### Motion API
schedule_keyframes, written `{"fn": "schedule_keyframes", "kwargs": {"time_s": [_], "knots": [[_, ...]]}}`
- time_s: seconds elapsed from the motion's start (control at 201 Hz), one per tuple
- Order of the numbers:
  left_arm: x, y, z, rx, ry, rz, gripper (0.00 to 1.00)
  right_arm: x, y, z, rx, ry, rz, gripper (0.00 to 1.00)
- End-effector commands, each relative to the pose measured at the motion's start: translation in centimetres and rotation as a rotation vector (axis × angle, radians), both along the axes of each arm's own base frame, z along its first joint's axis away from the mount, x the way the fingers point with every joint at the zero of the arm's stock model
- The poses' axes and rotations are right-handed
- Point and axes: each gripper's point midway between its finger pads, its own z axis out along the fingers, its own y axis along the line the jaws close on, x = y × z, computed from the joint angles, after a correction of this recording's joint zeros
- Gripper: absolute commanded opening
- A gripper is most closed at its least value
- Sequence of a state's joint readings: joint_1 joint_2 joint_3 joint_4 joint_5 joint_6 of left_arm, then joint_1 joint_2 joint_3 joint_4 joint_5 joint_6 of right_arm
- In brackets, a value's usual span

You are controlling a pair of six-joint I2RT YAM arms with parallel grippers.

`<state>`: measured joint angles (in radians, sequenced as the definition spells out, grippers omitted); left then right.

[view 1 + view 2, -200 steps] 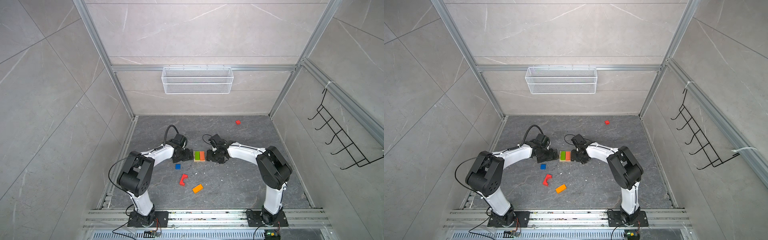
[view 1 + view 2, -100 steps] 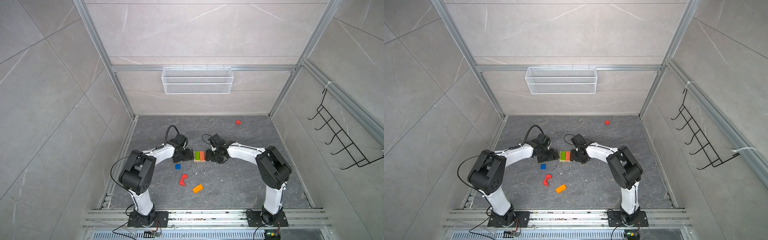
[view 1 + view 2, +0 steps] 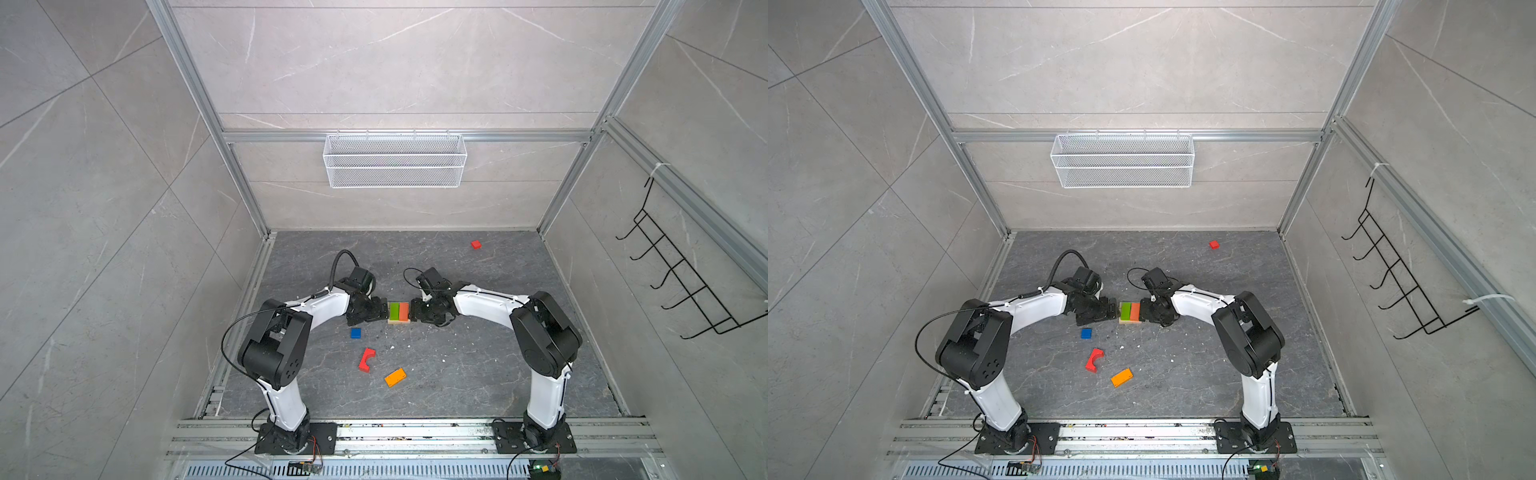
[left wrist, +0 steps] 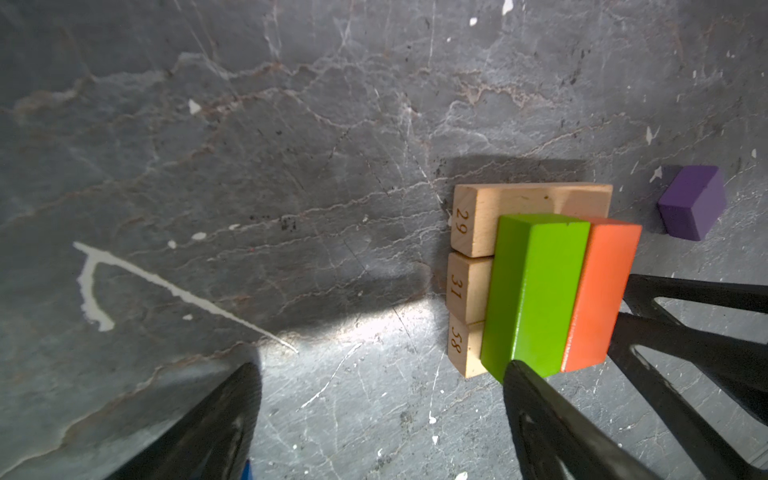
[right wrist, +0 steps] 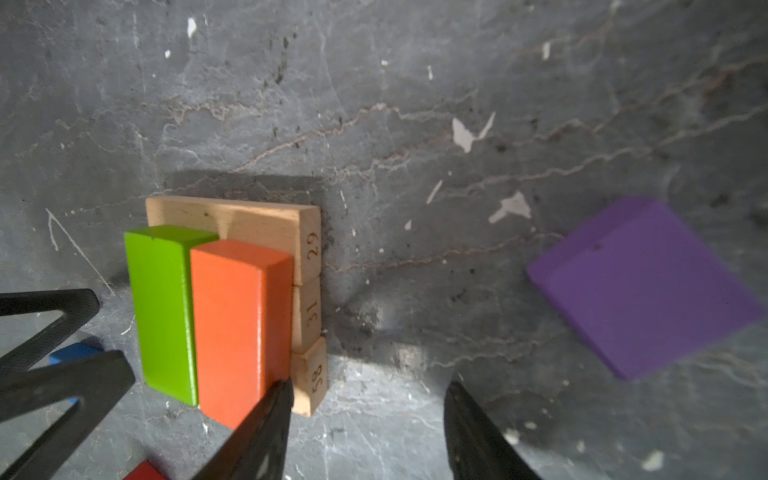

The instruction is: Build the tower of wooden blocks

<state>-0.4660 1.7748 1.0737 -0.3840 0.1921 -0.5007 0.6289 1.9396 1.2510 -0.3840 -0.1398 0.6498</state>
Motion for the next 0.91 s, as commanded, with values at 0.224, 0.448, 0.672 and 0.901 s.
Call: {"fn": "schedule_keyframes", "kwargs": {"time_s": [0.224, 0.448, 0.672, 0.901], "knots": [[0.7, -0.7, 0.0, -0.022, 0.0, -0.006, 0.93, 0.5, -0.6, -0.3, -0.052, -0.015, -0.012, 0.43], [0.6, -0.6, 0.0, -0.022, 0.003, -0.002, 0.93, 1.3, -1.2, 0.1, -0.069, -0.045, -0.046, 0.43], [0.5, -0.6, 0.0, -0.02, 0.004, -0.001, 0.93, 2.0, -0.5, 0.2, -0.052, -0.052, -0.036, 0.43], [0.5, -0.6, -0.1, -0.019, 0.006, -0.003, 0.93, 2.3, -0.3, 0.0, -0.048, -0.052, -0.033, 0.43]]}}
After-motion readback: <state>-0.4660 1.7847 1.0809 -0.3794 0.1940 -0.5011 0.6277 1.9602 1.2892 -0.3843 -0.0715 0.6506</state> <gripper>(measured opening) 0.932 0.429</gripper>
